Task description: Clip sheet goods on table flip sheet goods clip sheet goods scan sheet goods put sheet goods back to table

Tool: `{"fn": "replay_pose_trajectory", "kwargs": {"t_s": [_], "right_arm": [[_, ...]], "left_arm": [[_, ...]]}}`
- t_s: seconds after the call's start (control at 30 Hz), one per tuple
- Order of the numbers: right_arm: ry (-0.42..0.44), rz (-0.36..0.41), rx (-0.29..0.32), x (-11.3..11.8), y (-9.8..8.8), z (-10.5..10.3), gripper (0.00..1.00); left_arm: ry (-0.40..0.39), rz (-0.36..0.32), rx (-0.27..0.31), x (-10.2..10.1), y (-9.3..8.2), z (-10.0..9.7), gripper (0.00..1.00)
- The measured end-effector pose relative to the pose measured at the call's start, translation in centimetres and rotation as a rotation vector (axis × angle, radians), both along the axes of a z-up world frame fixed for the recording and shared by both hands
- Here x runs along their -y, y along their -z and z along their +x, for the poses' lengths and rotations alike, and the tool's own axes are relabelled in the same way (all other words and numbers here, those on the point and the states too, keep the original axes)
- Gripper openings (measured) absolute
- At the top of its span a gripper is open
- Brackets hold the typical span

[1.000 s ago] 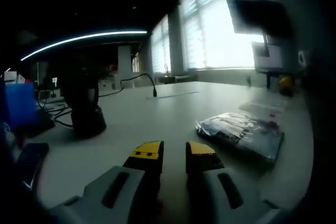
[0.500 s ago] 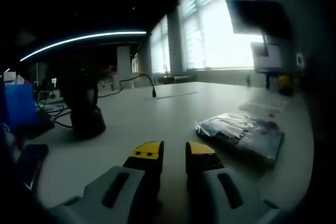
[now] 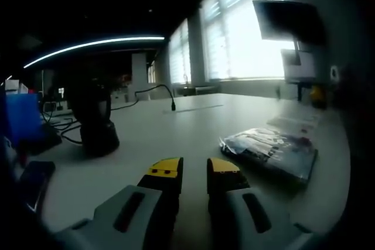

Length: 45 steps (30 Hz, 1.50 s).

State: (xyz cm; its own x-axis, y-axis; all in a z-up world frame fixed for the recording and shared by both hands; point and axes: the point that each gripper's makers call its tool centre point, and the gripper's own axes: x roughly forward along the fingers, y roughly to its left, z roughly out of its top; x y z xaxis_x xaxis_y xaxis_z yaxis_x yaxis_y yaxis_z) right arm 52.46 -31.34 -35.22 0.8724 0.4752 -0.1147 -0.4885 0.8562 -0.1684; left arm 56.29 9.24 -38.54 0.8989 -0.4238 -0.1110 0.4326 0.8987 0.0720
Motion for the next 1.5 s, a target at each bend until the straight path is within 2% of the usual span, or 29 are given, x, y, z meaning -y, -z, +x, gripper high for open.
{"fn": "replay_pose_trajectory", "kwargs": {"t_s": [0.33, 0.47, 0.7, 0.87, 1.3, 1.5], "right_arm": [[-0.027, 0.025, -0.015, 0.1, 0.8, -0.1, 0.0], [-0.029, 0.026, -0.041, 0.5, 1.9, 0.0, 0.0], [-0.014, 0.026, -0.046, 1.5, 3.3, 0.5, 0.0], [-0.042, 0.053, -0.012, 1.4, 2.5, -0.1, 0.0], [-0.093, 0.049, 0.015, 0.7, 2.8, -0.7, 0.0], [-0.09, 0.059, 0.024, 0.8, 2.6, -0.7, 0.0]], "left_arm": [[0.006, -0.001, 0.001, 0.0, 0.0, 0.1, 0.1], [0.006, -0.001, -0.002, 0.0, 0.0, 0.0, 0.1], [0.006, 0.024, -0.003, 0.1, 0.2, 0.0, 0.1], [0.004, 0.022, -0.007, 0.1, 0.3, 0.0, 0.1], [0.012, 0.023, -0.006, 0.2, 0.3, 0.0, 0.1], [0.016, 0.022, -0.008, 0.3, 0.3, 0.4, 0.1]]}}
